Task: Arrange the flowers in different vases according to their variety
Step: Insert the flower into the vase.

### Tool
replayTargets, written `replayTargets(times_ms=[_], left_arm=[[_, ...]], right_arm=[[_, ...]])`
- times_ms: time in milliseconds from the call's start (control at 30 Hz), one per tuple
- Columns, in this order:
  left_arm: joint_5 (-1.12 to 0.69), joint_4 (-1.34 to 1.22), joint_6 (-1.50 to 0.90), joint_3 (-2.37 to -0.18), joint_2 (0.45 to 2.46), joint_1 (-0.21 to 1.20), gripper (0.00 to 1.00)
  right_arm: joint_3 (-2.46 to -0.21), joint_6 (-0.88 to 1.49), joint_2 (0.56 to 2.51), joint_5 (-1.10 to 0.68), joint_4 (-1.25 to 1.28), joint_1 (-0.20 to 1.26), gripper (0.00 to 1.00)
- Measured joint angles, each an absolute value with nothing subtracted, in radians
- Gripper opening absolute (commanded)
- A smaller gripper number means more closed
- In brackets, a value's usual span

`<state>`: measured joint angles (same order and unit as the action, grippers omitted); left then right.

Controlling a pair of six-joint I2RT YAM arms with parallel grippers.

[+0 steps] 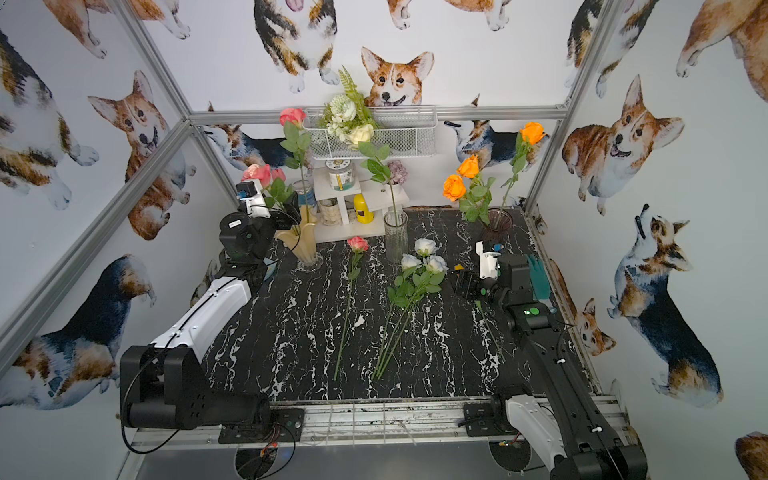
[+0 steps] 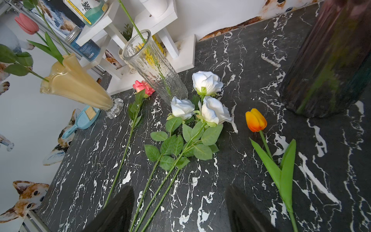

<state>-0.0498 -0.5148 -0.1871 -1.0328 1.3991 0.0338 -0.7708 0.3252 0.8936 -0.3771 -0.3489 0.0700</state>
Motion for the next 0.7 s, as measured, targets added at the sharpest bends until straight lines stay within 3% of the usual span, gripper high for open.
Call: replayTargets(times_ms=[700], left_arm=[[0.023, -0.294, -0.193, -1.005, 1.239, 0.092, 1.0]], right_arm=[[-0.758, 0.324, 0.9, -0.391, -0.35, 0.07, 0.77]])
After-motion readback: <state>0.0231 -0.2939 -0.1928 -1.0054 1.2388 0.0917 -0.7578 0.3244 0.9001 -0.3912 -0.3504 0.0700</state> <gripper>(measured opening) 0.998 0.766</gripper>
